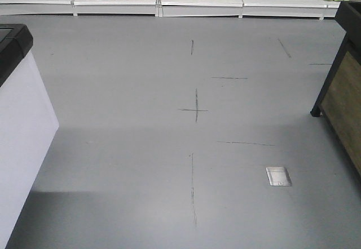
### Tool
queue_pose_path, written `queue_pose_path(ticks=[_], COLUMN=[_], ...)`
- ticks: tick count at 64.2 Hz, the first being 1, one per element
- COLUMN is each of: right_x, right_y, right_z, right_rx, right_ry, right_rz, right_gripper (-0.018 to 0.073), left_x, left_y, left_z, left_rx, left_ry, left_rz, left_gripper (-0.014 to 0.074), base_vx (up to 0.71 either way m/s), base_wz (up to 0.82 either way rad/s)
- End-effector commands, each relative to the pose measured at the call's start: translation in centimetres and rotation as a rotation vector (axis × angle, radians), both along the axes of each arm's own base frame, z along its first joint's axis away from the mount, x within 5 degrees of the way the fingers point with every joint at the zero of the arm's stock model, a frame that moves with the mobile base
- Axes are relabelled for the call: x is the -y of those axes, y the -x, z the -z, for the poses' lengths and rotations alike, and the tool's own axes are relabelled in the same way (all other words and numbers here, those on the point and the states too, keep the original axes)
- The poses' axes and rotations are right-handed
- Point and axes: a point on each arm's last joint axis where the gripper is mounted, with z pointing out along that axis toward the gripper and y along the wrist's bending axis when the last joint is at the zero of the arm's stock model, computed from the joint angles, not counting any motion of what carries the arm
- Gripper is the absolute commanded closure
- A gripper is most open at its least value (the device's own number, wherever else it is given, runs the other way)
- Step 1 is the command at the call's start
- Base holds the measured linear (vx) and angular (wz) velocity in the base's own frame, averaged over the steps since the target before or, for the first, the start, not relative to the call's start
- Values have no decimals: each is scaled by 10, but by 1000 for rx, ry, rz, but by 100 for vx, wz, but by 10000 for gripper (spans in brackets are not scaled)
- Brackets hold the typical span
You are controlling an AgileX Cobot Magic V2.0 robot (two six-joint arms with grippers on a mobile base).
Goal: Pick three apples into basket with both arms
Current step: 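Drive the base forward across the floor toward the produce tables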
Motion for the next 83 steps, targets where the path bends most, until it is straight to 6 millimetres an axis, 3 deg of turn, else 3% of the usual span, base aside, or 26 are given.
queue_pose_path(ticks=[1, 83], right_x=[-1, -1], right_y=[1, 1], right_z=[-3, -3], right_rx=[75, 75], right_ry=[15, 15], right_rz=[-3, -3], right_gripper=[564, 564], left_x=[0, 0], left_y=[2, 2], left_z=[-6, -6], left_rx=[81, 81], left_ry=[6, 6], left_rz=[4, 4], left_gripper=[603, 603], base_vx=[19, 21], base_wz=[-1, -10])
